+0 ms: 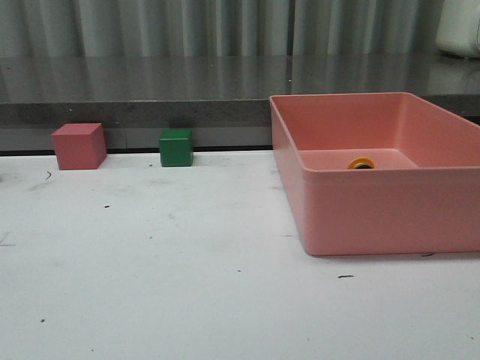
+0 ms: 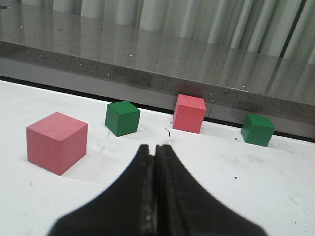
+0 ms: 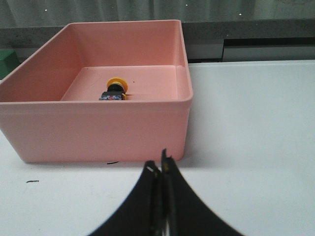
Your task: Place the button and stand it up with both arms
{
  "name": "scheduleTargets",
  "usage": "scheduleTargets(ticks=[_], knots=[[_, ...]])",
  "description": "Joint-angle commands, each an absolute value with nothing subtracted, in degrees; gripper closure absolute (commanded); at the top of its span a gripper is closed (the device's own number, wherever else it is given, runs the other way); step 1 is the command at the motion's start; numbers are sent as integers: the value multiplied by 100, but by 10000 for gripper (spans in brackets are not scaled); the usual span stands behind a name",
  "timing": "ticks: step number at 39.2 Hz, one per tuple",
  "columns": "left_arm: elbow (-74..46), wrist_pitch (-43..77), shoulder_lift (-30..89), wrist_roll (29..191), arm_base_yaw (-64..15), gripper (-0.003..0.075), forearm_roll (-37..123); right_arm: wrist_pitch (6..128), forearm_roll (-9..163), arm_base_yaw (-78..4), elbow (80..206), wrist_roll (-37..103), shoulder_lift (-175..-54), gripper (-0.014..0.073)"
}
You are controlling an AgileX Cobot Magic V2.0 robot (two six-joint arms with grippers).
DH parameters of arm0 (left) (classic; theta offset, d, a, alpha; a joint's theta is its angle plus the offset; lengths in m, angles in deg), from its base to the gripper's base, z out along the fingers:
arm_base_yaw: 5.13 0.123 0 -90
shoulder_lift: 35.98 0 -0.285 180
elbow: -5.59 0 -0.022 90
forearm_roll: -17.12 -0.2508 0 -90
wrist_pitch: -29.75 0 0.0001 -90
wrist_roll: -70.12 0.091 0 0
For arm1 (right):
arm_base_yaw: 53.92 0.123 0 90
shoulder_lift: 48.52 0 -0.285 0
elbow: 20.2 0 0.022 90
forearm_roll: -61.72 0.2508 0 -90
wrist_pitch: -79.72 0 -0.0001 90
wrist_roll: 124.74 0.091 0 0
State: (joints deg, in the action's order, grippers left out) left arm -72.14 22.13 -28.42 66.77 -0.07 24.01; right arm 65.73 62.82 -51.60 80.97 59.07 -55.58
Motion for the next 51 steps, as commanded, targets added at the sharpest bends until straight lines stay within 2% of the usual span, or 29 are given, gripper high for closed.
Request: scheduleTargets(ticks=[1,41,46,51], knots=[[-7298,2665,-2975,6667,-51,740,2442,7080,6220,-5197,8118,5855,-5498,661],[-7298,2683,-2975,6667,-51,740,2442,7279,6270,-5197,8118,5855,-5498,661],[-7298,2975,-2975,6667,-51,740,2430,7454,6417,-5197,8123,5855,-5498,661],[-7298,3826,-2963,6667,-51,740,2430,7709,6428,-5197,8191,5855,-5498,661]])
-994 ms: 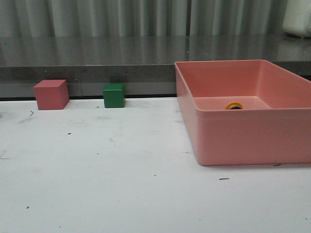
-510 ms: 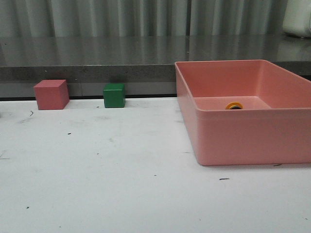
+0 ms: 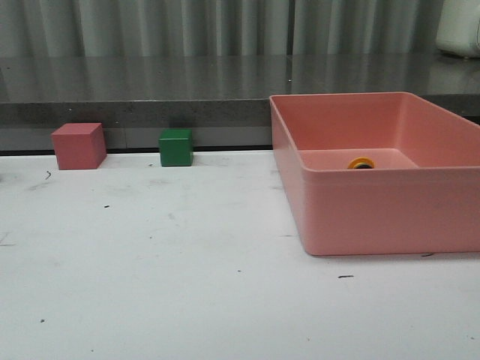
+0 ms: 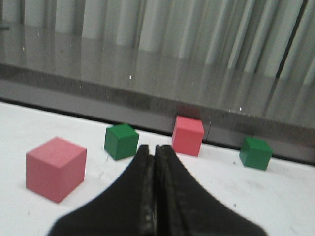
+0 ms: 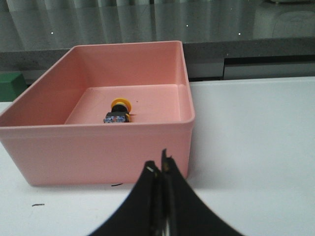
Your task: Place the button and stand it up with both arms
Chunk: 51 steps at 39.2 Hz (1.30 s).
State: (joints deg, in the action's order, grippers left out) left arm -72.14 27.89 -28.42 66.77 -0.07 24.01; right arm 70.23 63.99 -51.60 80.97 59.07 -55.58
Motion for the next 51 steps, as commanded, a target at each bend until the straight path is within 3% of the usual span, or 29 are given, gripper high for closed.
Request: scheduleTargets(ticks=[1,10,23,30,38,40,42,49,51], knots=[[-7290,3957,-2963,6667,-51,740,2430,7723,6428,-5197,8240,5855,-5498,661],[-6613,4381,-2894,6667,-51,740,2419,7554,6428,-5197,9389,5855,-5544,661],[-4455,2123,-1033,6667,-51,740,2419,6197,6428,-5197,11179,5855,-7423,661],[-4267,2096,-264,6667,-51,740,2419,5905,6428,-5197,11583,5855,-8381,661],[-4267,2044,-98,6667,-51,734,2419,5914,6428,-5197,11603,5855,-8649,652],[-4267,2044,-98,6667,-51,699,2419,5914,6428,-5197,11603,5855,-8667,613],[-4287,2044,-98,6667,-51,617,2419,5914,6428,-5197,11603,5855,-8667,547],[-4406,2066,-98,6667,-51,167,2419,5929,6428,-5197,11603,5855,-8667,144],[-4444,2066,-98,6667,-51,83,2419,5982,6428,-5197,11603,5855,-8688,59]])
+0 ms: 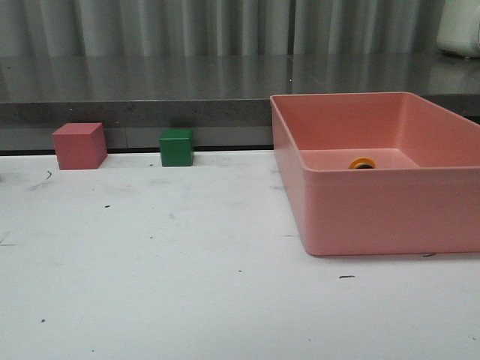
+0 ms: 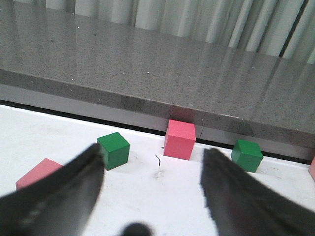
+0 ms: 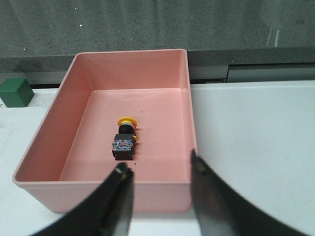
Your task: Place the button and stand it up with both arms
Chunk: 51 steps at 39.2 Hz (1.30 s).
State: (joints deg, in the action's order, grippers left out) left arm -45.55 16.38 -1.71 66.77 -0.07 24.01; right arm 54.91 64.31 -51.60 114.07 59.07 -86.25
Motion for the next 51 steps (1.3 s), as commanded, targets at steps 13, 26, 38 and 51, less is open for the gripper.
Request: scheduleTargets(ticks=[13,26,38,51], knots=[[-4548,2090,-98,6667,-51,29,2419,6970,6430,-5197,11900,5855,-10046,-41],[-4548,2090,-98,6667,-51,29,2419,6822,6434,-4383,13440,5855,-12581,-41],[-4548,2097,-98,6667,-51,29,2419,5389,6622,-4258,15196,6107,-14667,-41],[-4548,2097,-98,6667,-51,29,2419,4423,6604,-4411,16699,6459,-16349,-41]])
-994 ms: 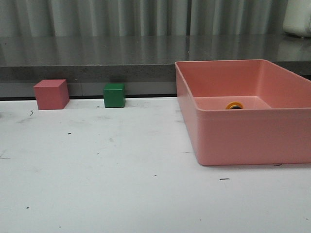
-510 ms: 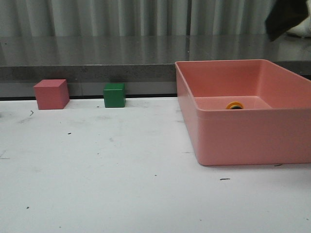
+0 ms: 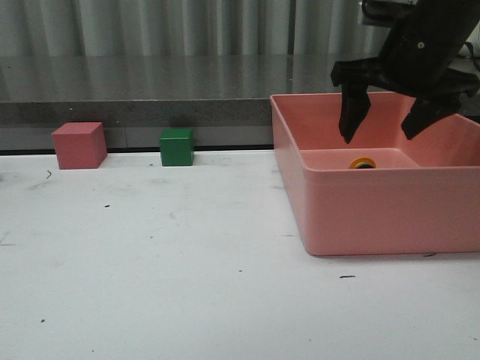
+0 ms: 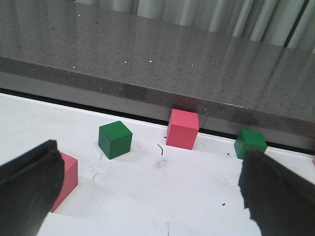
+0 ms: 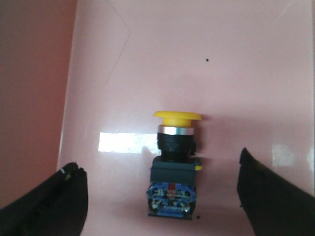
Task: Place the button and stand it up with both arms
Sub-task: 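Lower the right gripper into the pink bin onto the yellow button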
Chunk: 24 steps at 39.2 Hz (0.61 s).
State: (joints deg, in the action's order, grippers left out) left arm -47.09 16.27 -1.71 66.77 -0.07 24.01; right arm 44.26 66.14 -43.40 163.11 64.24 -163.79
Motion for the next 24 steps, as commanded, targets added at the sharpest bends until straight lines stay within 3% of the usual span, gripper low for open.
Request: scheduleTargets(ticks=[1,15,17,24], knots=[[-4548,2097,-98,6667,-51,29,2419,4388,6604,-4432,16750,6459,-16448,-41],[-4548,2097,-98,6667,-51,29,2419,4244,6610,-4478,16917,6459,-17101,-25],[-4548,2097,-98,6667,-51,29,2419,4223,6616,-4478,16917,6459,-17108,10],[-4548,2097,-98,6667,-51,29,2419,4202,6622,-4466,16917,6459,-17108,279]])
